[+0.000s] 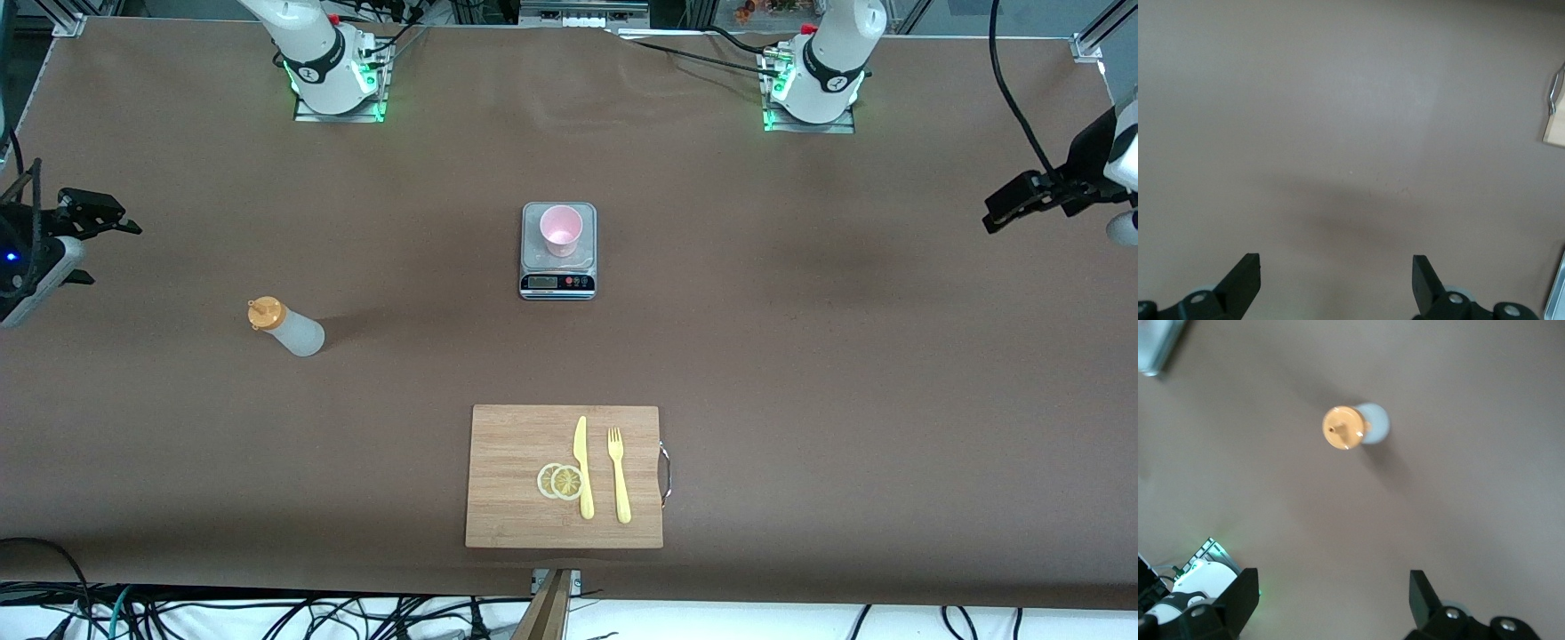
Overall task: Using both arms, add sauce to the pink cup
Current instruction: 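Reach the right gripper to the white squeeze bottle and grasp it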
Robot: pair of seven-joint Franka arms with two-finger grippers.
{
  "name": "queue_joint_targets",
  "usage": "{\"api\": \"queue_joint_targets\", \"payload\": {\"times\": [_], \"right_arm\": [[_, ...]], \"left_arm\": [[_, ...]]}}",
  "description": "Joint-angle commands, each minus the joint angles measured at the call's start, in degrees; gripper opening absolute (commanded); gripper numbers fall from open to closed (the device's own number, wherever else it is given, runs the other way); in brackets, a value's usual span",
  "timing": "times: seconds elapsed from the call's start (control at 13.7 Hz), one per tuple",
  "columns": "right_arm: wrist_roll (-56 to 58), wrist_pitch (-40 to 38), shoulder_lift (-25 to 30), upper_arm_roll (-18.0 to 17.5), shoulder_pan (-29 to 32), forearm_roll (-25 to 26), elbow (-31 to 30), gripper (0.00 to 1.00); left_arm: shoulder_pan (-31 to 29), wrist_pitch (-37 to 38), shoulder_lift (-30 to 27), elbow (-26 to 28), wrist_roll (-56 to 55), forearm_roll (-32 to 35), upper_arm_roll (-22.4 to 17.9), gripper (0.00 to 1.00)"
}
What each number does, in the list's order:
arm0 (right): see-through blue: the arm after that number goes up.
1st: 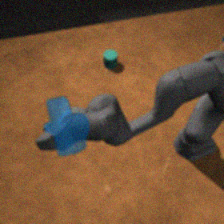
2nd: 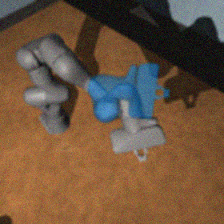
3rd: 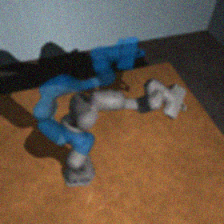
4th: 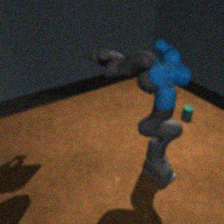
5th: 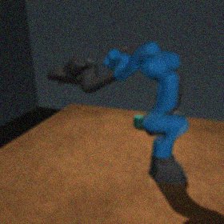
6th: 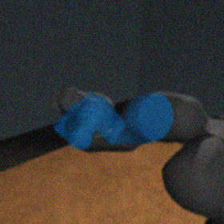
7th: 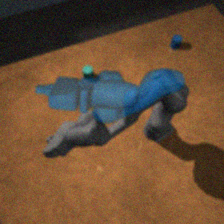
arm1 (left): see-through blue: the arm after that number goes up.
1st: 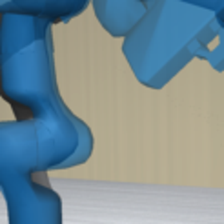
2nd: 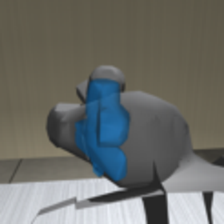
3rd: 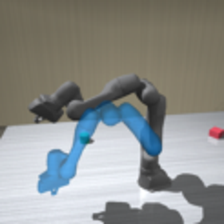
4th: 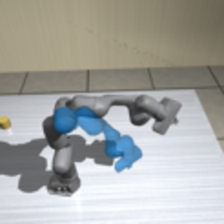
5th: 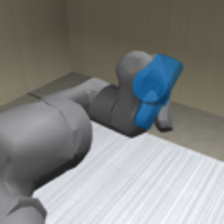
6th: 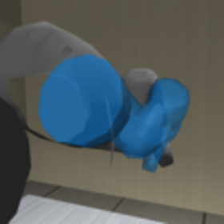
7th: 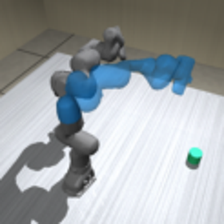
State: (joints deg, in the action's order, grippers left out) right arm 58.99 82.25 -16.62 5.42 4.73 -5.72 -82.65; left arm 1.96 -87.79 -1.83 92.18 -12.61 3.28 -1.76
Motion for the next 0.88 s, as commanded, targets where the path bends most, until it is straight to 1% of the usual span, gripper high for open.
{"api": "queue_joint_targets", "payload": {"times": [0.0,0.07,0.22,0.29,0.44,0.51,0.66,0.8], "right_arm": [[10.15,2.82,0.54,-0.24,2.47,-4.98,-4.61,1.0],[13.66,4.05,0.45,-0.23,3.95,-7.26,-6.37,1.0],[23.14,4.94,-1.39,-0.23,7.56,-13.32,-8.66,1.0],[28.76,4.85,-2.87,-0.23,9.57,-16.39,-9.19,1.0],[37.65,4.24,-5.17,-0.23,12.13,-20.36,-9.46,1.0],[40.91,4.24,-5.52,-0.23,12.93,-22.03,-10.77,1.0],[46.71,4.76,-6.31,-0.23,14.77,-27.04,-15.15,1.0],[54.09,4.68,-9.47,-0.23,15.48,-31.96,-15.7,1.0]], "left_arm": [[3.05,3.41,-2.13,1.68,7.31,-1.35,-3.42,1.0],[3.05,3.94,-2.04,1.6,7.86,-1.35,-3.43,1.0],[2.53,3.77,-0.64,0.55,8.21,-1.52,-3.34,1.0],[2.53,3.77,-0.11,-0.42,8.21,-1.52,-3.25,1.0],[2.44,3.86,-0.11,-0.78,8.48,-1.52,-3.25,1.0],[2.44,3.86,-0.02,-0.86,8.39,-1.61,-3.16,1.0],[2.53,3.77,0.42,-1.83,8.13,-1.61,-3.16,1.0],[2.53,3.51,1.47,-2.27,8.13,-1.7,-3.07,1.0]]}}
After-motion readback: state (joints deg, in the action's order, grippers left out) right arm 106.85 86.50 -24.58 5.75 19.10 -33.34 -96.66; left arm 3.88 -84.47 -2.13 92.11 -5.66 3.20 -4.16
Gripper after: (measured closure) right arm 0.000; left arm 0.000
